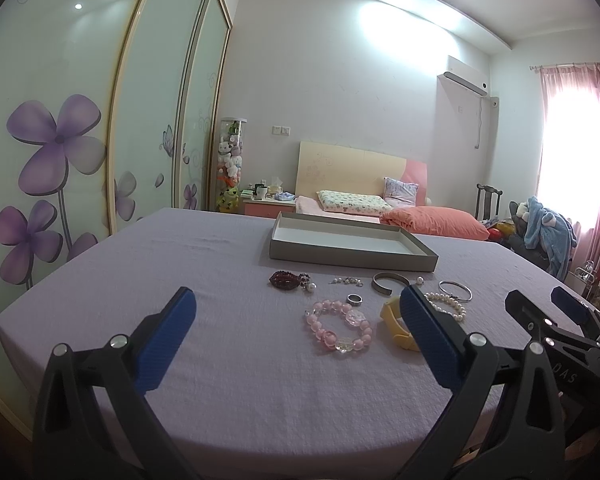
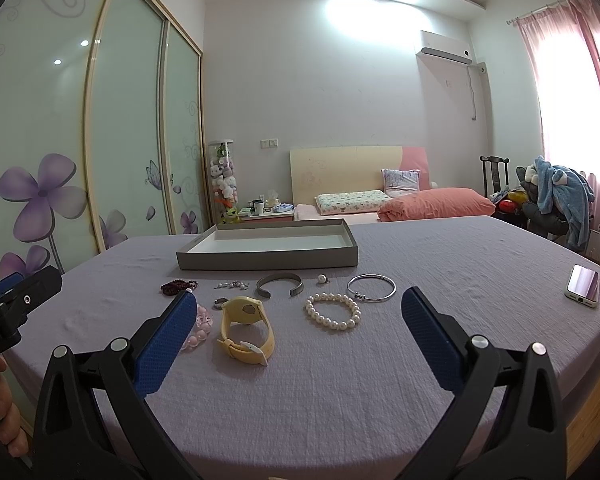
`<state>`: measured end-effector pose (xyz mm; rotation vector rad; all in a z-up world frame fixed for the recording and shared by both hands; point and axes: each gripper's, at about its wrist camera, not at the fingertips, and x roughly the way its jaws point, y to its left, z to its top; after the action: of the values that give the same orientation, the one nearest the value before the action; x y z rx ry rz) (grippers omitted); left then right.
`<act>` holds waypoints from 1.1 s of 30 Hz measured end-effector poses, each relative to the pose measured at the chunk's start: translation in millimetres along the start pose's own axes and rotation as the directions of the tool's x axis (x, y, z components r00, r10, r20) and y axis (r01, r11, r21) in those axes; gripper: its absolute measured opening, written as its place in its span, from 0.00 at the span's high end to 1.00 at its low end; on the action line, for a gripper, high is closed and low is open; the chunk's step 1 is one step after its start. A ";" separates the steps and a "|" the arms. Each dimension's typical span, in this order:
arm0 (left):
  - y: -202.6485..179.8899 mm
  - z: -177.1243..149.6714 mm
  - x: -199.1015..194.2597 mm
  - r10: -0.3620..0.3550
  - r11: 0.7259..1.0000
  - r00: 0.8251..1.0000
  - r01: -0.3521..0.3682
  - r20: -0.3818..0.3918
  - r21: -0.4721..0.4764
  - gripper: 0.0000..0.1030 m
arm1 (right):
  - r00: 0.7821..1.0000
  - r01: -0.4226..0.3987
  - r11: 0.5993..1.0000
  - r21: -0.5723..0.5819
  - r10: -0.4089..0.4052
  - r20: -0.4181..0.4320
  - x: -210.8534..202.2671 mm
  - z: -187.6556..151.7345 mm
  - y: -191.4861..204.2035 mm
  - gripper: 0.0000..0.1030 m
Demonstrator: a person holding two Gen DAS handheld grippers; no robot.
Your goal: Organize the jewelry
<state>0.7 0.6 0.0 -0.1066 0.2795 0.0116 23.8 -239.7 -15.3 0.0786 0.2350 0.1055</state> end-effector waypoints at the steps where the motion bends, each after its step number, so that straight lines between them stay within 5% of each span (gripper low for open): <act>1: 0.1 0.0 0.1 0.001 1.000 1.000 -0.001 -0.001 0.000 0.04 | 1.000 0.000 1.000 0.000 0.000 0.000 0.2 0.1 -0.1 0.02; 33: 5.0 -3.7 0.2 0.000 1.000 1.000 0.000 0.001 -0.004 0.04 | 1.000 0.001 1.000 0.000 -0.001 0.007 -2.9 -2.0 -2.6 0.02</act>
<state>-0.3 5.2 -4.1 -0.1106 0.2790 0.0120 20.8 -242.6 -16.8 0.0790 0.2280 0.1046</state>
